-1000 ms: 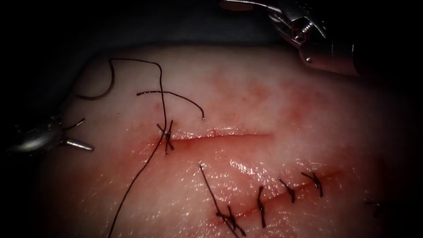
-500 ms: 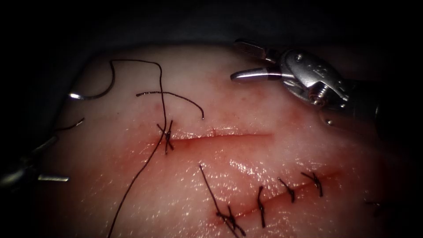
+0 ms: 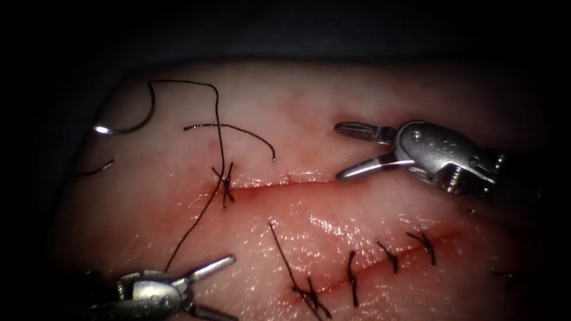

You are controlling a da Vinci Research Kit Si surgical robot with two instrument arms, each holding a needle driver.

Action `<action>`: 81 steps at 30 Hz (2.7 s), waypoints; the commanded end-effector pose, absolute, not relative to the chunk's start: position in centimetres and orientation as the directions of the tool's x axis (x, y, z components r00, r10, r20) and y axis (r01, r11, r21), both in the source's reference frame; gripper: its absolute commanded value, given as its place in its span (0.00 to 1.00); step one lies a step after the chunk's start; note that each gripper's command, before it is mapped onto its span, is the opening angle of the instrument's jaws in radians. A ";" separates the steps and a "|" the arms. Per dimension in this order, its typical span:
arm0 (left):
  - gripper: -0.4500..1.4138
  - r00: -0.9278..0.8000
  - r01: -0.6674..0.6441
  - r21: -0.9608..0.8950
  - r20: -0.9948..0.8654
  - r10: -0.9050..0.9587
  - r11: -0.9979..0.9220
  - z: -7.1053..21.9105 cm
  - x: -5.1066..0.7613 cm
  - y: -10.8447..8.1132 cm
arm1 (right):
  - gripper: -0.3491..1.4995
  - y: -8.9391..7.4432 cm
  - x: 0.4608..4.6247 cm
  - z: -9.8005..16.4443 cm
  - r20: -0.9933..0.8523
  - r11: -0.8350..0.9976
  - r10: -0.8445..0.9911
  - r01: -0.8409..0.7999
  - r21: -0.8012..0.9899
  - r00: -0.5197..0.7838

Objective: Wound Closure
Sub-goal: Pick up suture with left needle holder, then regrasp needle with left jaws

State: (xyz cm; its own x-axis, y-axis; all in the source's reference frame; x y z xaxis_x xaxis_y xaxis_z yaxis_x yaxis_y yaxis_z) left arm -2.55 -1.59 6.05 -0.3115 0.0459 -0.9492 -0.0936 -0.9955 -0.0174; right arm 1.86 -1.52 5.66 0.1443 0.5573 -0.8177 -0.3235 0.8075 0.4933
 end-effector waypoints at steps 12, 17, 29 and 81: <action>0.54 -0.282 -0.132 0.168 -0.951 -0.125 -0.977 5.7 -3.15 -1.5 | 0.91 -1.5 1.94 5.9 -0.832 0.821 0.534 -0.328 0.467 0.152; 0.50 -0.291 -0.132 0.217 -0.941 -0.171 -0.967 5.7 -3.36 -1.6 | 0.91 -1.5 1.94 5.9 -0.834 0.824 0.530 -0.327 0.462 0.156; 0.01 -0.371 -0.094 0.366 -0.876 -0.309 -0.926 5.7 -3.52 -1.6 | 0.89 -1.6 1.94 5.9 -0.837 0.829 0.523 -0.324 0.456 0.160; 0.36 -0.448 0.065 0.401 -0.806 -0.386 -0.914 5.7 -2.89 -1.2 | 0.00 -2.1 3.48 5.8 -0.989 0.952 0.145 0.267 0.151 0.042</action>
